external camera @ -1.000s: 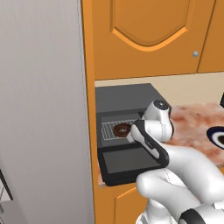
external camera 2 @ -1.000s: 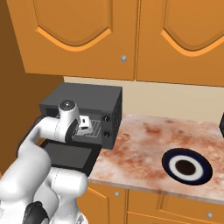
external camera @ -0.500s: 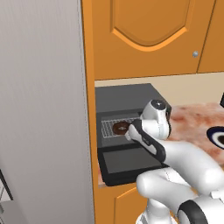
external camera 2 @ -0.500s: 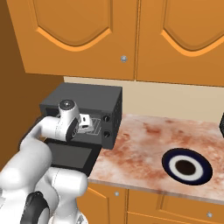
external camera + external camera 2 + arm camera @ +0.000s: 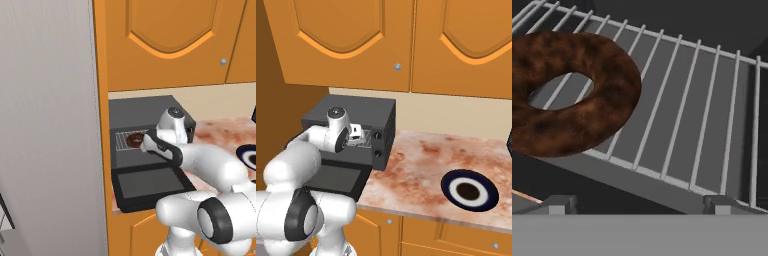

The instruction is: Pick up the bagel from the plate, place it on the toaster oven rack, close the door, and set the timer.

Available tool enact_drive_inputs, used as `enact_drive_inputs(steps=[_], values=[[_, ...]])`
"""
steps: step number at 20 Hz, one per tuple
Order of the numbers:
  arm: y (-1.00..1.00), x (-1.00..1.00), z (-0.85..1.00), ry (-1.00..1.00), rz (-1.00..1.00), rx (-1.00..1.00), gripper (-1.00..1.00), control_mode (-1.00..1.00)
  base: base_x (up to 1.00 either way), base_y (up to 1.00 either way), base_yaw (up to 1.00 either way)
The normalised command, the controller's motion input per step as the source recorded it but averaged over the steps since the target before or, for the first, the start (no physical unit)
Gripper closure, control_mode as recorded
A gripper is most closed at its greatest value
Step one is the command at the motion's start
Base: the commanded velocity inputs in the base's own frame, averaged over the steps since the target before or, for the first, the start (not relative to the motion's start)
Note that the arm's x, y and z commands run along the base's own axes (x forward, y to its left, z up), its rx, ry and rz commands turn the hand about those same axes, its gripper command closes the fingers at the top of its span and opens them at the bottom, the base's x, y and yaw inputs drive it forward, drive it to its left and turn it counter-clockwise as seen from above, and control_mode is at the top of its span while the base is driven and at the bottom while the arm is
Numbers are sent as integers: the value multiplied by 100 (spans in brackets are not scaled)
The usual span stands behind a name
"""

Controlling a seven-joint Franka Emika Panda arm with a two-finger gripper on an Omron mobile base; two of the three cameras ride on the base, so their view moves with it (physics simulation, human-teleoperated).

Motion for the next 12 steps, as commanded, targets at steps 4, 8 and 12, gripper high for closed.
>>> enact_drive_inputs(steps=[4, 8, 12], values=[[-16, -100, 40, -3, 0, 10, -100, -100, 0, 0, 0], [-19, -100, 64, -3, 0, 12, -100, -100, 0, 0, 0], [-22, -98, 53, 0, 0, 12, -100, -100, 0, 0, 0]])
